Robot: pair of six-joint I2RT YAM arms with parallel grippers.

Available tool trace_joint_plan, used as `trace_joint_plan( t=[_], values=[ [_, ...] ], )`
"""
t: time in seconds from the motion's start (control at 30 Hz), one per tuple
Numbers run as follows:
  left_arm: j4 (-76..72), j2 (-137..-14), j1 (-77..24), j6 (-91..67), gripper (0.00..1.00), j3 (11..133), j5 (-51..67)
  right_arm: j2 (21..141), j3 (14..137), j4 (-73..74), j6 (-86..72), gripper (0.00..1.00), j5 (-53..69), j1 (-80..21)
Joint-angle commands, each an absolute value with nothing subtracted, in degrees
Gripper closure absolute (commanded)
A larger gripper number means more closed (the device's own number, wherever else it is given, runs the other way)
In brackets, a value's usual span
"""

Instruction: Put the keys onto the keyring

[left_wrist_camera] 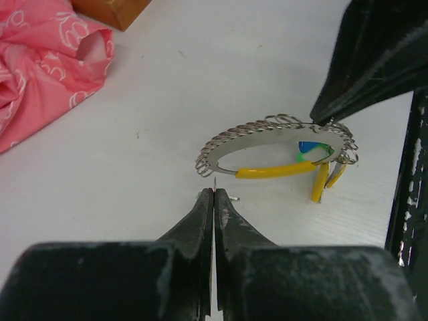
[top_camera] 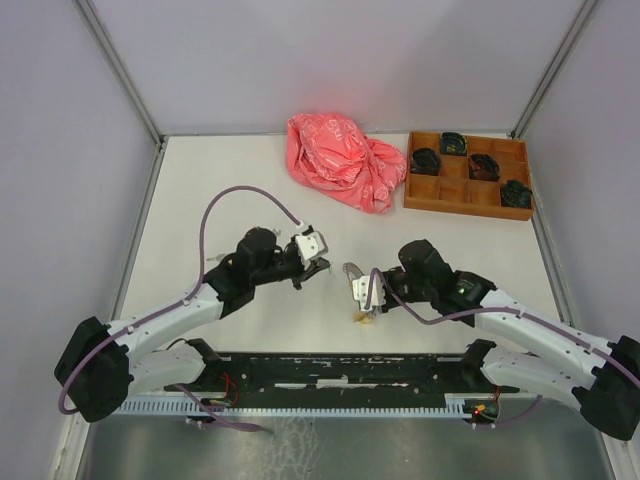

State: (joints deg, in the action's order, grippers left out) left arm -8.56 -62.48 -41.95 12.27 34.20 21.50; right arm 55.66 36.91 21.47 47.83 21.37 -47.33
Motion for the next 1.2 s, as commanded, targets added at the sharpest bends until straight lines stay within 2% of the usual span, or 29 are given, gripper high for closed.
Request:
trace_joint_plan(
  t=[0.0,0.43,0.63,1.17],
  values=[
    [-13.18,-62.40,-44.24,24.78,0.97,32.62,28.11,53.97,36.16,14.33,44.83,0.99,20.34,-47.12],
    [-21.20,-63.42,-52.75,37.58,0.97,28.12,23.61,52.89,34.46,10.20,43.89,0.99,22.08,-47.16],
    [-25.88,-64.85,-54.10,37.51,0.97,27.61,23.10,52.88,34.22,10.22,44.71,0.99,23.11,-47.19],
    [-26.54,-66.94,-54.94,35.73,0.97,28.16,25.58,52.36,33.62,9.62,45.16,0.99,21.97,-47.24]
  ],
)
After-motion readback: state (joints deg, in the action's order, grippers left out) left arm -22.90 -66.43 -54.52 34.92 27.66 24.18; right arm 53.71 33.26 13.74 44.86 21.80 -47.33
